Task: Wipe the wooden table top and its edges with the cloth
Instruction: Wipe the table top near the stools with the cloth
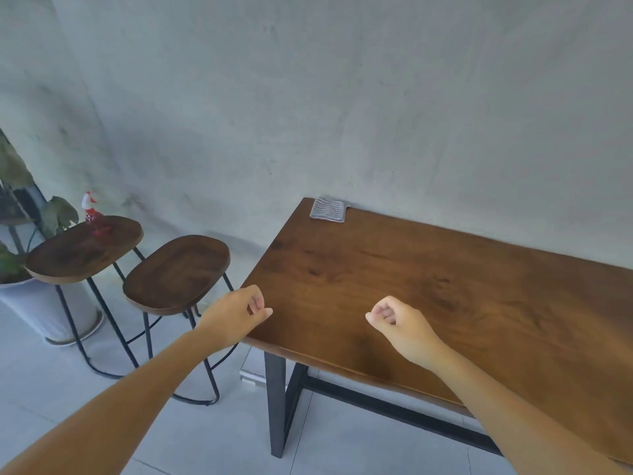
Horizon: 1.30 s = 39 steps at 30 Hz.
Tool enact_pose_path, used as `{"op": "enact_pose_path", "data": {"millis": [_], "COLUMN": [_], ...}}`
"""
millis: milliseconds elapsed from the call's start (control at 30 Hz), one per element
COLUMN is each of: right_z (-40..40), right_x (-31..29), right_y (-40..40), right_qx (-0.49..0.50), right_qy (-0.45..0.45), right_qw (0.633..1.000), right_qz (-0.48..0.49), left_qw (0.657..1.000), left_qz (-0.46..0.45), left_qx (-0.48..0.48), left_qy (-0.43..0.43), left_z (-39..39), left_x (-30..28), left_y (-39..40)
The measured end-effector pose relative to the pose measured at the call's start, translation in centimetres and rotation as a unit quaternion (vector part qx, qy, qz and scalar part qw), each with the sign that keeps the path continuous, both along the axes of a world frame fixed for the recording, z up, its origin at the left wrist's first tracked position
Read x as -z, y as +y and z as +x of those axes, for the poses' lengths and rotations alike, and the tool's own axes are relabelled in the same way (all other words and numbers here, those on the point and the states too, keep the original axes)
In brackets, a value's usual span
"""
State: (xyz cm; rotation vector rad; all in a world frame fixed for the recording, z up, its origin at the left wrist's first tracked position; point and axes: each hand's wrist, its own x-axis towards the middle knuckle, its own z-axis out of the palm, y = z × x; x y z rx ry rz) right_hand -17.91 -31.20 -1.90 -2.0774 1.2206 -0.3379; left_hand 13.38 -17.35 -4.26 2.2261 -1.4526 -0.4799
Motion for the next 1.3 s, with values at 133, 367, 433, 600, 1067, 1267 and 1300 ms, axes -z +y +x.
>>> {"op": "enact_pose_path", "data": {"millis": [133,367,433,600,1067,1267,1300], "right_z": [2.6,7.9,9.8,14.6,24.9,28.9,29.6], "right_x": [0.2,1.6,2.1,3.1,4.9,5.6,5.8], "right_y": [-5.5,-12.5,-14.1,-16.9,-24.4,-30.4,-31.4], "right_qx": [-0.004,0.004,0.006,0.011,0.014,-0.052,-0.061], "right_qy": [-0.017,-0.012,-0.012,0.013,0.111,0.176,0.188], "right_qw": [1.0,1.0,1.0,0.999,0.99,0.977,0.974], "right_qz": [0.005,-0.001,-0.008,-0.037,-0.087,-0.105,-0.107], "left_qw": [1.0,1.0,1.0,0.999,0.973,0.95,0.943], "left_qz": [-0.005,-0.026,-0.03,-0.027,-0.012,-0.022,-0.021], "left_qx": [-0.017,-0.014,-0.01,0.013,0.02,-0.026,-0.031], "left_qy": [0.002,-0.004,-0.001,0.02,0.228,0.311,0.331], "left_z": [1.8,5.8,7.4,11.3,15.0,17.1,17.1], "left_x": [0.9,2.2,2.7,4.1,8.5,10.5,10.5], "left_y": [-3.7,-9.0,-10.6,-14.6,-25.4,-26.6,-26.7]}}
